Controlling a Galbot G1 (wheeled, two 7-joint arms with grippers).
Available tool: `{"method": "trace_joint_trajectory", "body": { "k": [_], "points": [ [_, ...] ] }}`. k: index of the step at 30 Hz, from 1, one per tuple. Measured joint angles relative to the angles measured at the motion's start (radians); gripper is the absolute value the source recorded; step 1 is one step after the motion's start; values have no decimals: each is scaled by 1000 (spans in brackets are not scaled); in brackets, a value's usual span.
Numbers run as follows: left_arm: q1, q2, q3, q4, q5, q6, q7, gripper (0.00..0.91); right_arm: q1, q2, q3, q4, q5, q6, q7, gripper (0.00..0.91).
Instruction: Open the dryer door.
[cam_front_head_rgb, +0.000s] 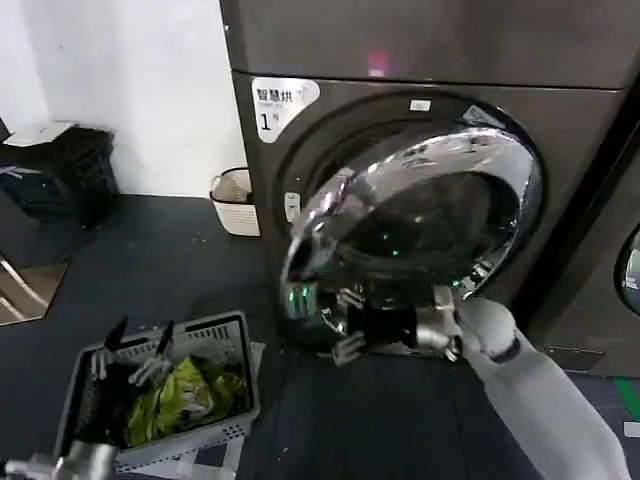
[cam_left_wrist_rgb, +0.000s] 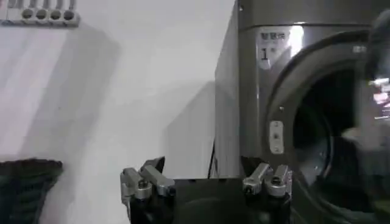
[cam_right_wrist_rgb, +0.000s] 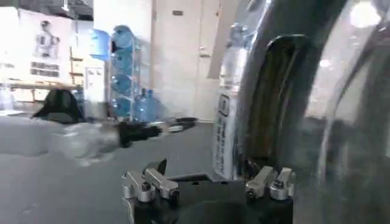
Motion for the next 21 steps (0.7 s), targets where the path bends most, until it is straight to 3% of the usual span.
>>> {"method": "trace_joint_trajectory", "body": {
  "k": [6, 21],
  "points": [
    [-100, 81, 69, 69, -66, 52, -3, 907, -119, -46, 108, 68, 12, 28, -123, 907],
    [-306, 223, 244, 162, -159, 17, 64, 907, -342, -73, 328, 148, 42, 66, -286, 907]
  ]
}}
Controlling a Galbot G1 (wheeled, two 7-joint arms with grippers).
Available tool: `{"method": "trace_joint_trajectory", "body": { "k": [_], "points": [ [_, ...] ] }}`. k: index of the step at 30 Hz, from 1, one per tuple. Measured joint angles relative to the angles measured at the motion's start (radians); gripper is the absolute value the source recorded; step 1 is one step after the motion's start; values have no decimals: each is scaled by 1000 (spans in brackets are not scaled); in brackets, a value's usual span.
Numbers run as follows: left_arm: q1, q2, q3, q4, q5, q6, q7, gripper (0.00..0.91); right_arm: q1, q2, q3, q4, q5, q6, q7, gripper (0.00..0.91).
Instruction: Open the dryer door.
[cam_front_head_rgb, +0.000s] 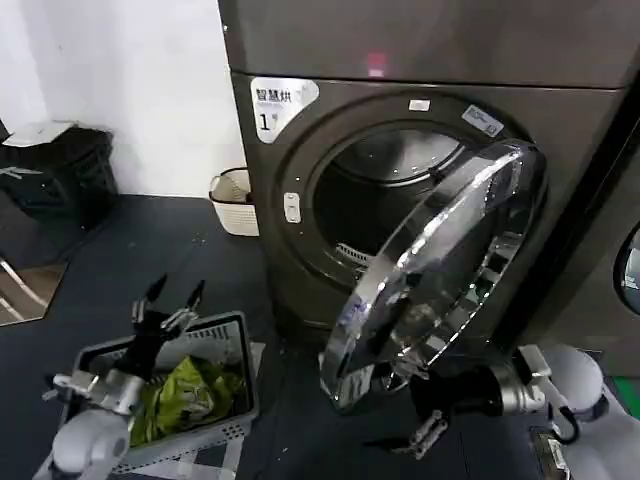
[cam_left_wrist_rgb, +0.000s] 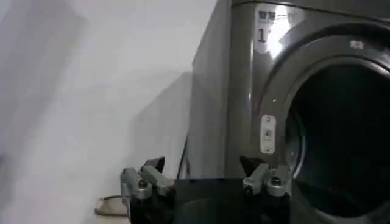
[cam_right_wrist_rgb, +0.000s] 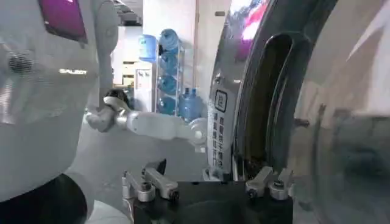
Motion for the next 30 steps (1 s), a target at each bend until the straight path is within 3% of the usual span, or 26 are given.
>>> {"method": "trace_joint_trajectory", "body": {
  "k": [8, 20, 30],
  "points": [
    [-95, 39, 90, 20, -27, 0, 2, 907, -92, -8, 101, 34, 37, 36, -24, 907],
    [-218, 59, 223, 74, -63, -9, 35, 907, -189, 5, 225, 44, 97, 40, -12, 907],
    [-340, 73, 355, 68, -134, -2, 146, 907, -241, 19, 416, -27, 160, 70, 58, 907]
  ]
}}
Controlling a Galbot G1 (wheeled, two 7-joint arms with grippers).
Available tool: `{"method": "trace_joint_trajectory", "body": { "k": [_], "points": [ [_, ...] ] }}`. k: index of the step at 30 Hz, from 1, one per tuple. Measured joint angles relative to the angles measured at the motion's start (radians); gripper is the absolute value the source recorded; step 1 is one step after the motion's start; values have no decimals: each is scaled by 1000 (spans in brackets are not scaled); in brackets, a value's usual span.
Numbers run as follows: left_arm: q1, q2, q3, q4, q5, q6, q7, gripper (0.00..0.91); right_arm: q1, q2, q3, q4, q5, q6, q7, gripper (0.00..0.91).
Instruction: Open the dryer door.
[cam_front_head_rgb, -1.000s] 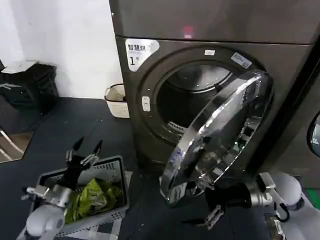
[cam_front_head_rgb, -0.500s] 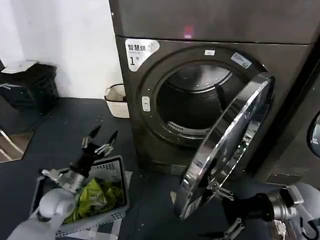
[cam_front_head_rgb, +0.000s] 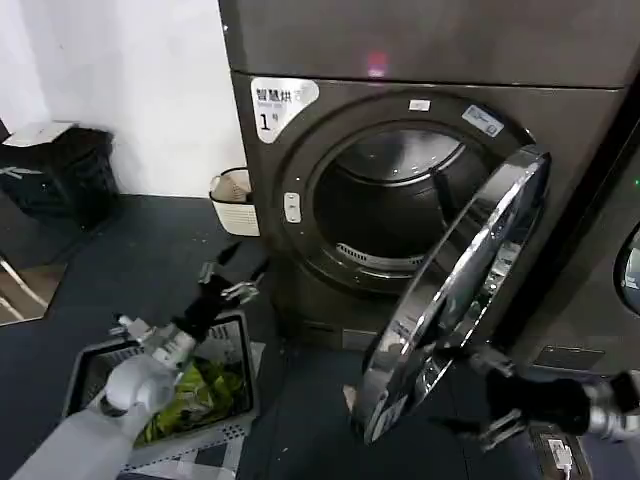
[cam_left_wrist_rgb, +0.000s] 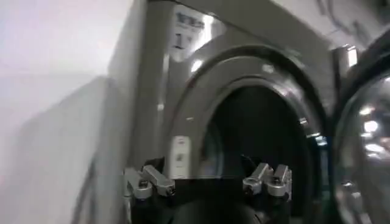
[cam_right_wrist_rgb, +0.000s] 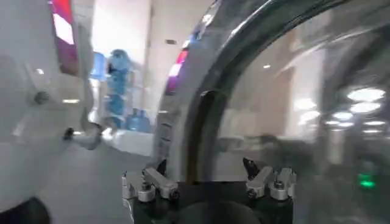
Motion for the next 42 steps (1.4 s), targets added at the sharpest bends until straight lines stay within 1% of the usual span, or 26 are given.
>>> {"method": "trace_joint_trajectory", "body": {
  "k": [5, 7, 10, 18, 25, 29, 33, 37, 42],
  "points": [
    [-49, 0, 69, -4, -24, -1, 50, 907, -29, 9, 110, -27, 17, 8, 16, 907],
    [-66, -3, 98, -7, -32, 1, 69, 907, -41, 16, 148, -37, 23, 27, 50, 907],
    [-93, -8, 138, -10, -31, 7, 102, 907, -61, 33, 203, -52, 28, 40, 88, 907],
    [-152, -31, 231, -24, -40, 25, 161, 907, -91, 82, 351, -65, 27, 45, 177, 907],
    [-158, -38, 275, -38, -35, 35, 170, 907, -100, 120, 493, -66, 21, 61, 259, 907],
    [-169, -30, 308, -36, -26, 38, 167, 907, -113, 147, 570, -57, -31, 84, 301, 907],
    [-180, -24, 350, -38, -29, 33, 167, 907, -125, 168, 648, -44, -45, 85, 339, 907],
    [-194, -20, 400, -36, -29, 20, 175, 907, -151, 193, 738, -24, -47, 85, 348, 907],
    [-208, -31, 457, -41, -28, 20, 176, 907, -186, 223, 834, -14, -73, 91, 346, 907]
  ]
}}
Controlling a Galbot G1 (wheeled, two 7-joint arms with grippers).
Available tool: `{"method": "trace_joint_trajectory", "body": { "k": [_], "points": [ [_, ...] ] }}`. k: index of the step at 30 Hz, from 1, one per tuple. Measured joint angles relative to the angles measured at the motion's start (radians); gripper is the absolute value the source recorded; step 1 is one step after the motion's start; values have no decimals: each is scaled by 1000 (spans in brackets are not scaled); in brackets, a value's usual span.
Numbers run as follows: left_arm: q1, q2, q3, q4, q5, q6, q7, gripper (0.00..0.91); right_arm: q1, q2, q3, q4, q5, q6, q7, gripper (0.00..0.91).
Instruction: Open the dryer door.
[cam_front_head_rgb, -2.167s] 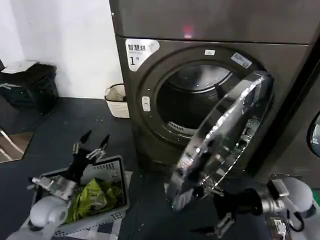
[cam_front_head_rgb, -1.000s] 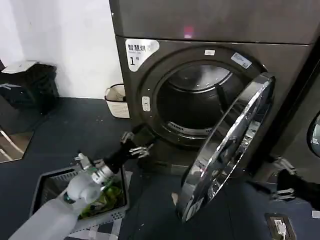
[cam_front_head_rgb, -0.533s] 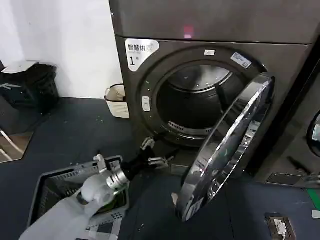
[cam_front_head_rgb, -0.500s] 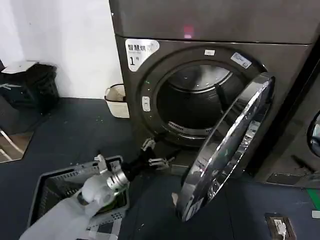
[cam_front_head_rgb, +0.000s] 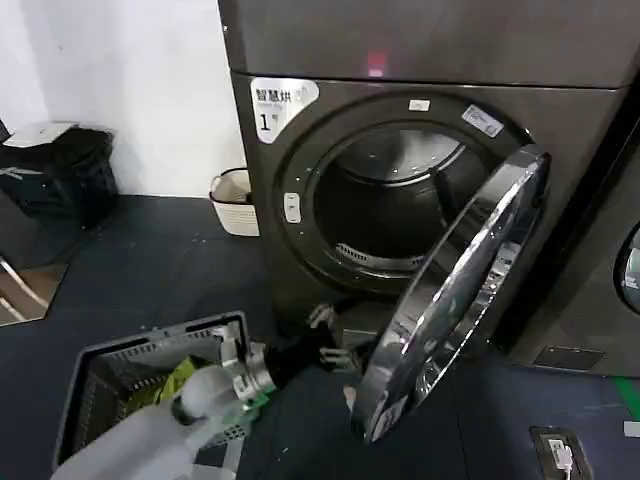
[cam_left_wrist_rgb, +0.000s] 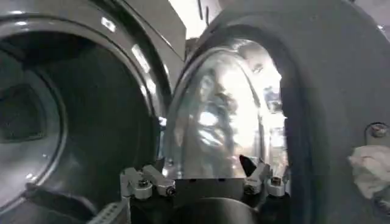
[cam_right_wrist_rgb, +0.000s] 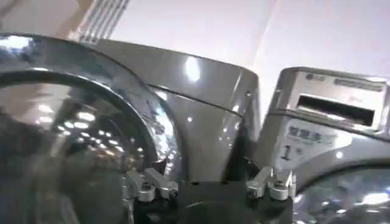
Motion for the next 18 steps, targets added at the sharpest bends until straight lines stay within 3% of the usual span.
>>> {"method": "trace_joint_trajectory", "body": {
  "k": [5, 10, 18],
  "points": [
    [-12, -5, 47, -1, -2, -5, -1, 907, -39, 19, 108, -24, 1, -1, 2, 907],
    [-41, -15, 105, 4, -6, -6, -3, 907, -66, -7, 228, -76, 0, -40, 85, 907],
    [-100, -64, 198, 13, -19, -20, -10, 907, -102, -45, 366, -149, -37, -80, 343, 907]
  ]
}}
